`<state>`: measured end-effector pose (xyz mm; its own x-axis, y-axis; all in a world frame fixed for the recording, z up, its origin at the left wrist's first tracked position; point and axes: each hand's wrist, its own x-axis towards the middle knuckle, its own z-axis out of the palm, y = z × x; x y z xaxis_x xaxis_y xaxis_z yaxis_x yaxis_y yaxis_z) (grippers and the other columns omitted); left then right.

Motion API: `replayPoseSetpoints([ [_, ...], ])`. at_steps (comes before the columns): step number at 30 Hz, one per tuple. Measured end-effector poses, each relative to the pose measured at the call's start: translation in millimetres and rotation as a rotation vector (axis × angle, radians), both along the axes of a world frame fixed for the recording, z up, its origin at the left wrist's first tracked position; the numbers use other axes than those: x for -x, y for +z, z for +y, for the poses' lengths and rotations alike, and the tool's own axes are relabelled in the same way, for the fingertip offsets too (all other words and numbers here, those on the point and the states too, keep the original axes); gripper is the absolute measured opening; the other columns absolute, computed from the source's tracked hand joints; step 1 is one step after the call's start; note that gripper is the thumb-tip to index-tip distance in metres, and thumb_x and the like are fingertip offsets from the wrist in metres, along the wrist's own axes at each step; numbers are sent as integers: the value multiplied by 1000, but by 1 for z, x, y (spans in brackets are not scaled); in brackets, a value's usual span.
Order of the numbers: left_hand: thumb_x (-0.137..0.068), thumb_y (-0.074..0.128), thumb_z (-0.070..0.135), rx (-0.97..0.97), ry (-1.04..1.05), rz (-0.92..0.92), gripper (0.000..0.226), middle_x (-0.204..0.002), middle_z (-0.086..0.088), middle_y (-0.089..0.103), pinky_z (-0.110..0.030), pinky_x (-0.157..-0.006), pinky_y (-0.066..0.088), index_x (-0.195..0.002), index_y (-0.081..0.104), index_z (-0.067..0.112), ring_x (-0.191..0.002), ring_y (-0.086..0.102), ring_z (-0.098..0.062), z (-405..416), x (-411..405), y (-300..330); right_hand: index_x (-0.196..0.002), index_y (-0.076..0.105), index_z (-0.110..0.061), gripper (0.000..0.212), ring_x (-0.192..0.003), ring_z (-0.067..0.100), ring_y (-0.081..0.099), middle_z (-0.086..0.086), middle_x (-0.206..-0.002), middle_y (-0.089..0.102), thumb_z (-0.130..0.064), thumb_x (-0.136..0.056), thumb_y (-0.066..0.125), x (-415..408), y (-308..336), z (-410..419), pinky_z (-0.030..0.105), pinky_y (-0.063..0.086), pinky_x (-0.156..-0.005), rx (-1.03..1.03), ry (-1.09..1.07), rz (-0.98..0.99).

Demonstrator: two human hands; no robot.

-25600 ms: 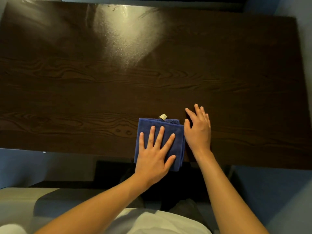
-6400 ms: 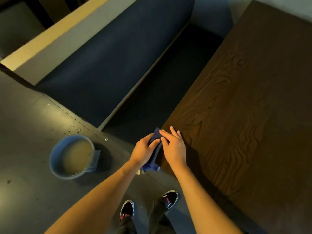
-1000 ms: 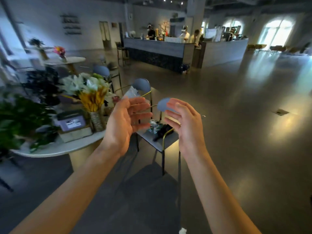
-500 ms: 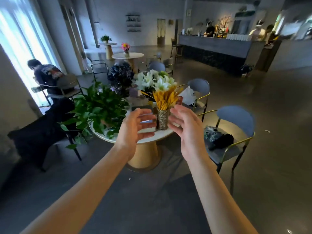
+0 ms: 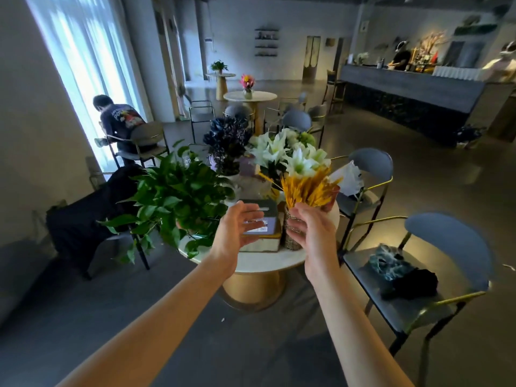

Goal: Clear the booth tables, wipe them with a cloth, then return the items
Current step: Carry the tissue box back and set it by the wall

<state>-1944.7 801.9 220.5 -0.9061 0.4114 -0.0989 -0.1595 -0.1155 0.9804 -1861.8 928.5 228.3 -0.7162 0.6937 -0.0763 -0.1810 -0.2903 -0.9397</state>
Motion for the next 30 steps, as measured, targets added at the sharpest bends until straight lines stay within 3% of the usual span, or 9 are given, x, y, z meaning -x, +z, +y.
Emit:
replayPoseSetpoints([
  [7, -108, 30, 42, 61, 54, -95, 43, -121, 0, 70, -41, -101, 48, -111, 68, 23, -113, 64, -19, 47, 69, -46, -103, 66, -22, 8, -93, 13, 67, 4, -104, 69, -20, -99, 59, 78, -46, 56, 23, 53, -71, -46, 58, -133],
  [12, -105, 35, 51, 140, 51, -127, 41, -124, 4, 64, -41, -109, 41, -121, 63, 25, -119, 58, -17, 67, 132, -82, -91, 60, -30, 16, -90, 12, 61, -1, -96, 64, -19, -101, 55, 143, -88, 82, 41, 52, -94, -150, 156, -263],
  [15, -80, 45, 81, 215, 32, -150, 76, -136, 1, 63, -50, -116, 35, -135, 59, 29, -128, 55, -21, 78, 183, -124, -96, 59, -28, 11, -87, 3, 58, -8, -95, 61, -22, -102, 53, 182, -112, 98, 36, 48, -94, -169, 181, -326],
  [17, -70, 48, 89, 274, 8, -180, 89, -138, 3, 61, -51, -117, 34, -140, 55, 34, -131, 53, -21, 86, 217, -148, -100, 61, -29, 7, -95, 9, 62, -1, -105, 66, -28, -101, 55, 208, -129, 106, 37, 50, -96, -193, 177, -387],
  [21, -98, 44, 64, 297, -12, -238, 61, -145, 0, 54, -43, -115, 36, -146, 49, 28, -134, 49, -24, 97, 269, -153, -135, 56, -21, 51, -125, 25, 54, 7, -138, 58, -53, -95, 55, 260, -172, 124, 48, 42, -108, -232, 204, -599],
  [23, -98, 46, 63, 303, -56, -284, 67, -151, -1, 45, -44, -117, 34, -152, 40, 25, -141, 42, -26, 100, 295, -164, -147, 46, -19, 60, -135, 28, 46, 6, -148, 50, -52, -97, 55, 280, -186, 129, 45, 36, -114, -183, 162, -655],
  [25, -87, 53, 73, 291, -96, -344, 84, -152, -2, 45, -44, -116, 37, -153, 38, 22, -142, 43, -27, 103, 313, -178, -150, 41, -16, 61, -139, 29, 42, 5, -149, 47, -47, -99, 54, 292, -193, 131, 41, 33, -116, -127, 118, -668],
  [28, -54, 64, 93, 312, -78, -431, 110, -138, 0, 59, -44, -109, 46, -141, 53, 27, -128, 57, -23, 111, 338, -222, -148, 43, -12, 56, -138, 29, 44, 4, -144, 50, -41, -101, 54, 307, -206, 135, 38, 34, -115, -29, 93, -635],
  [30, -73, 69, 77, 272, -65, -469, 74, -123, 1, 67, -29, -96, 55, -126, 61, 25, -112, 63, -17, 117, 343, -226, -148, 41, -17, 70, -136, 32, 46, 10, -147, 49, -53, -92, 61, 314, -215, 136, 46, 35, -116, 10, 38, -595],
])
